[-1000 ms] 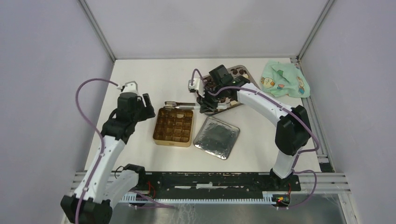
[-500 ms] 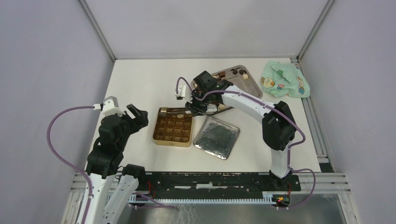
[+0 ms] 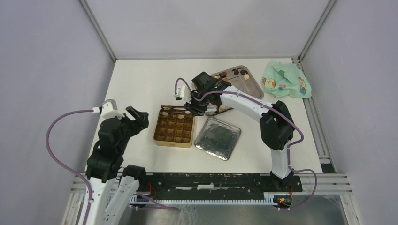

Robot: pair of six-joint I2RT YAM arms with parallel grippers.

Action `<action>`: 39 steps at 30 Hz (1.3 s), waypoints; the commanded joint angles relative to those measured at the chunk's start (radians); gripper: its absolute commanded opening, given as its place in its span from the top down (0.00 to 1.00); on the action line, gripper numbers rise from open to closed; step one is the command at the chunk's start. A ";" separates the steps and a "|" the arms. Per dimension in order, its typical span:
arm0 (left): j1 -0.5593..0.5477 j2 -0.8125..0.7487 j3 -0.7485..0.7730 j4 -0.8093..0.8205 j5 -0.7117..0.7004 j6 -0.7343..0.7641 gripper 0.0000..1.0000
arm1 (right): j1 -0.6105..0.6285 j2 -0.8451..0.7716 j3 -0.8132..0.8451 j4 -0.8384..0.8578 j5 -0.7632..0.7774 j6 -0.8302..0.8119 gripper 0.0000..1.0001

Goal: Pack the chocolate
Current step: Place the fake chocolate in the packing box, then pick up the fake chocolate from the plate.

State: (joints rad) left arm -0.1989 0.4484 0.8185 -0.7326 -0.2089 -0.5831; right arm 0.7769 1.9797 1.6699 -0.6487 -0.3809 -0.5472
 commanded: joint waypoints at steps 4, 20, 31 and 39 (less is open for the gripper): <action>-0.001 -0.008 0.001 0.003 0.000 -0.040 0.16 | 0.006 -0.010 0.043 0.039 0.011 0.010 0.51; 0.000 -0.048 -0.032 0.172 0.157 -0.141 0.03 | -0.060 -0.208 -0.059 0.051 -0.145 0.024 0.61; 0.000 -0.046 -0.208 0.480 0.389 -0.290 0.00 | -0.437 -0.429 -0.375 0.122 -0.222 0.031 0.61; 0.000 -0.016 -0.258 0.519 0.407 -0.328 0.01 | -0.682 -0.398 -0.464 0.126 -0.184 -0.009 0.61</action>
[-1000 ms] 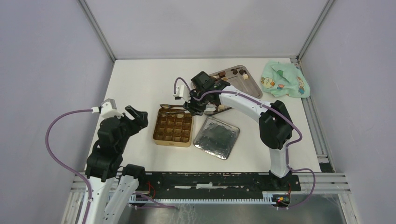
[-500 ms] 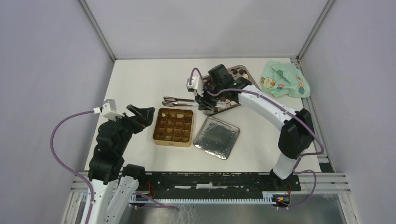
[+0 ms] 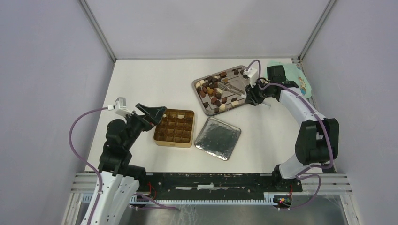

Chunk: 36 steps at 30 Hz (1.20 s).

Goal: Pack the chocolate
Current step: Pick up the fake chocolate from the plate.

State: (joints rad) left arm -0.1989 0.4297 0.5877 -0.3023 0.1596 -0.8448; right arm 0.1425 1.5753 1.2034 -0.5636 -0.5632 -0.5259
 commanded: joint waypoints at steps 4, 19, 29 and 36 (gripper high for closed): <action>-0.002 0.001 -0.050 0.105 0.045 -0.091 0.01 | -0.075 0.055 0.028 0.035 0.028 -0.060 0.61; -0.001 -0.035 -0.064 0.072 0.031 -0.103 0.02 | -0.072 0.205 0.145 -0.031 0.059 -0.128 0.62; -0.002 -0.004 -0.052 0.085 0.037 -0.099 0.02 | -0.056 0.212 0.150 -0.049 0.036 -0.142 0.60; -0.002 -0.012 -0.056 0.085 0.038 -0.102 0.02 | -0.047 0.226 0.167 -0.057 0.039 -0.145 0.60</action>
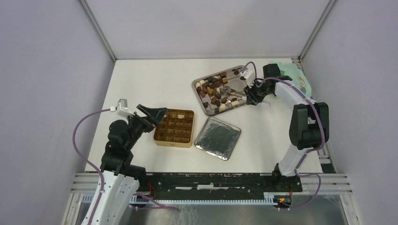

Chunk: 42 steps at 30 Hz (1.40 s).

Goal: Pack the chocolate
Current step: Pick up the fake chocolate from the plate.

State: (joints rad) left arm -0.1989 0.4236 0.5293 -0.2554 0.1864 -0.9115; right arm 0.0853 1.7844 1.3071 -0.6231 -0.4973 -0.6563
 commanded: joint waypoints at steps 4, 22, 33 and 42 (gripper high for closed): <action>-0.003 -0.009 0.003 0.037 0.011 -0.035 0.02 | 0.022 0.040 0.081 0.007 -0.012 -0.011 0.60; -0.002 -0.016 0.001 0.013 0.001 -0.030 0.02 | 0.035 0.110 0.169 -0.017 0.033 -0.009 0.76; -0.002 -0.011 0.001 0.012 0.000 -0.029 0.02 | 0.011 0.000 0.112 0.037 0.010 0.016 1.00; -0.002 -0.010 -0.002 0.013 0.000 -0.029 0.02 | 0.003 -0.088 0.063 0.033 -0.086 0.014 1.00</action>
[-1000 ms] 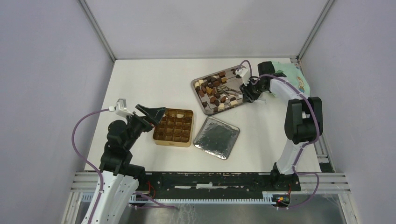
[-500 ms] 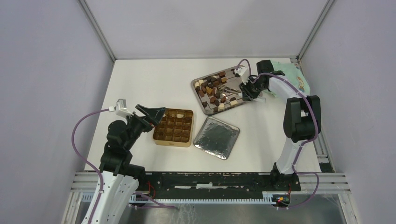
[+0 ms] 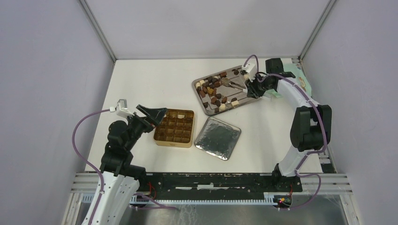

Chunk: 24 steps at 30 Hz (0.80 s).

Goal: Pack the chocolate
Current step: Pick up the fake chocolate from the plate, then place the fake chocolate in the packing box.

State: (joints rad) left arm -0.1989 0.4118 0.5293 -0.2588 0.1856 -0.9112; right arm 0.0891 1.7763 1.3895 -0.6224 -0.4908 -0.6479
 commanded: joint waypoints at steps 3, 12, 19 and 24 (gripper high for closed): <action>-0.002 0.000 -0.004 0.015 0.002 -0.031 0.02 | 0.001 -0.121 -0.044 0.023 -0.182 -0.002 1.00; -0.002 0.001 -0.009 0.016 -0.004 -0.031 0.02 | 0.096 -0.243 -0.149 -0.031 -0.349 -0.096 1.00; -0.001 -0.012 -0.011 0.002 -0.009 -0.034 0.03 | 0.235 -0.308 -0.241 -0.053 -0.339 -0.170 1.00; -0.002 -0.030 -0.012 -0.014 -0.016 -0.034 0.03 | 0.319 -0.329 -0.297 0.002 -0.251 -0.130 1.00</action>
State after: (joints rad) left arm -0.1989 0.4007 0.5213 -0.2642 0.1841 -0.9112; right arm 0.3637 1.4895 1.1172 -0.6743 -0.7769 -0.7792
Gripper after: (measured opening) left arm 0.978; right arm 0.350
